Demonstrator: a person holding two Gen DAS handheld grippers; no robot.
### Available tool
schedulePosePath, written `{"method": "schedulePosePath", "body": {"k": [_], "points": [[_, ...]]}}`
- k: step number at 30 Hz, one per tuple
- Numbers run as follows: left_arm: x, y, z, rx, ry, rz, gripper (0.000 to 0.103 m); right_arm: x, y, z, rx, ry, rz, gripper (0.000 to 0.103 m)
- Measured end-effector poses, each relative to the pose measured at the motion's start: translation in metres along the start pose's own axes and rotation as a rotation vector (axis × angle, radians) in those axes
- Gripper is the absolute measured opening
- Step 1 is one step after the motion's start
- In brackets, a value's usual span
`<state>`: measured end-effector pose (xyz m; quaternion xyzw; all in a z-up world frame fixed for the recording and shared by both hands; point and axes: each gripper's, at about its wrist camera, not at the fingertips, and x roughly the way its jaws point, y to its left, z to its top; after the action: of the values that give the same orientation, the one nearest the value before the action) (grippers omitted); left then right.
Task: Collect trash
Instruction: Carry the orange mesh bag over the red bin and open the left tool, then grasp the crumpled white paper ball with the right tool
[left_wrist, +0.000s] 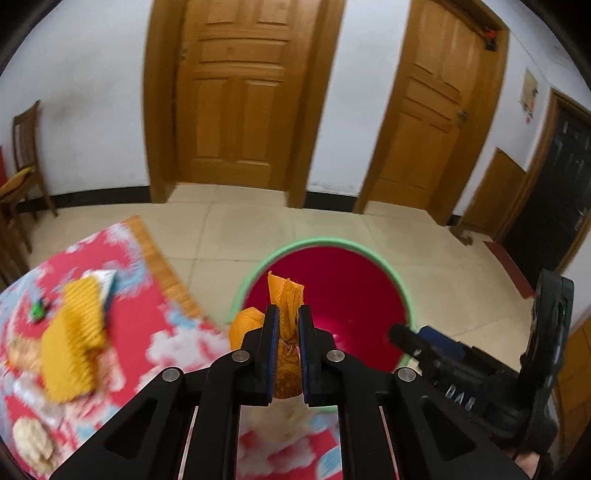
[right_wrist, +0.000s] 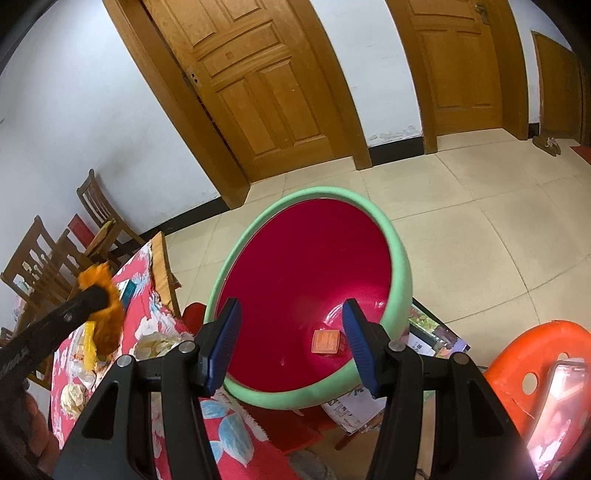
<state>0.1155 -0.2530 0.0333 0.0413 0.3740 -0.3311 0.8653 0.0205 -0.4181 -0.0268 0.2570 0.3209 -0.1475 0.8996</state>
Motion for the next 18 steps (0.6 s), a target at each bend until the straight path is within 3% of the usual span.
{"method": "schedulePosePath", "body": {"k": [7,12,18], "points": [[0.037,-0.019,0.013,0.031,0.033,-0.02,0.014,-0.002,-0.012,0.002,0.028,-0.007,-0.024,0.058],[0.049,-0.018,0.017,-0.004,0.06,-0.008,0.037,-0.002,-0.017,0.003,0.036,-0.007,-0.031,0.058],[0.045,-0.017,0.014,-0.011,0.056,0.011,0.037,-0.002,-0.018,0.004,0.038,-0.006,-0.03,0.058]]}}
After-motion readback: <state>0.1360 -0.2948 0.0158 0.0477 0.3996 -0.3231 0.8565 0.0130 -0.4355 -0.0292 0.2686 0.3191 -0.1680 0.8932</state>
